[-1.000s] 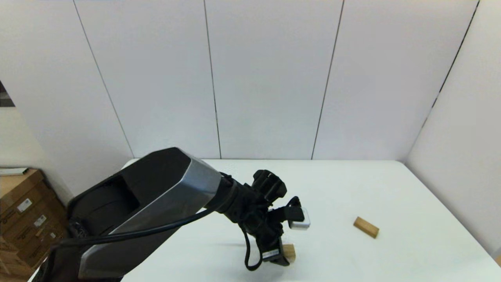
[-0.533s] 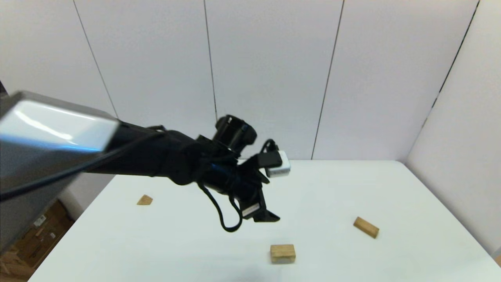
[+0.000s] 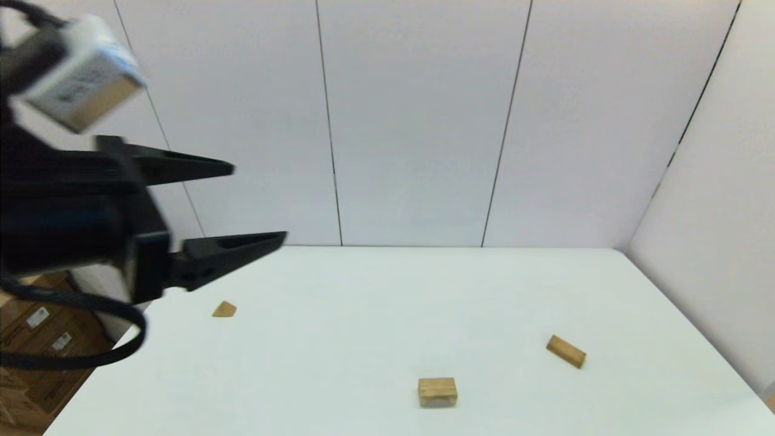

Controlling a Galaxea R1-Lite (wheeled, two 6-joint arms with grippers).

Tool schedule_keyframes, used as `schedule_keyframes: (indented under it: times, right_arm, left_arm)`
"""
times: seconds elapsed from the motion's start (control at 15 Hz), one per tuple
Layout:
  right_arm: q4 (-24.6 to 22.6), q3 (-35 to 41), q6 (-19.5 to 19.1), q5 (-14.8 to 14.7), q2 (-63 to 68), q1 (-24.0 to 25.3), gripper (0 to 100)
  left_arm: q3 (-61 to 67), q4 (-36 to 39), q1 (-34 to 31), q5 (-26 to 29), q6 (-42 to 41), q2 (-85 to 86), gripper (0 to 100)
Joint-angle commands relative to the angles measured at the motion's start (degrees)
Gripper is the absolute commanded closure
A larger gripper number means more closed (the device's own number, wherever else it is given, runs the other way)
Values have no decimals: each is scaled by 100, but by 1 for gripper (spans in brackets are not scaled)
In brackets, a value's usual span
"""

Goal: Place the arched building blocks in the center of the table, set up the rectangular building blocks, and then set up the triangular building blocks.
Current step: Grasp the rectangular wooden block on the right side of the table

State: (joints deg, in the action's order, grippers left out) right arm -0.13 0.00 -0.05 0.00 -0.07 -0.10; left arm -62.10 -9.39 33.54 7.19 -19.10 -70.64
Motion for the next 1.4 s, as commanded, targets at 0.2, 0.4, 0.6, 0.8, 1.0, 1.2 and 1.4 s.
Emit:
schedule_keyframes:
  times: [0.2, 0.4, 0.6, 0.8, 1.0, 1.2, 1.4]
  right_arm:
    - [-4, 0, -4, 0, 7, 1, 0]
    - [-4, 0, -4, 0, 7, 1, 0]
    - [-4, 0, -4, 9, -1, 1, 0]
    - [-4, 0, -4, 0, -1, 1, 0]
    - [-4, 0, -4, 0, 7, 1, 0]
    - [-4, 0, -4, 9, 7, 1, 0]
    - [-4, 0, -4, 9, 7, 1, 0]
  left_arm:
    - [2053, -28, -2000, -842, 144, 3892, 0]
    - [2729, -11, -2738, -939, -366, 4876, 0]
    - [3635, 16, -2941, -1036, -340, 5474, 0]
    - [4030, -134, -3248, -983, -340, 6019, 0]
    - [4628, -125, -3283, -974, -208, 6915, 0]
    - [5375, 156, -3292, -825, 741, 7064, 0]
    - [6210, 1299, -3292, -649, 1031, 7056, 0]
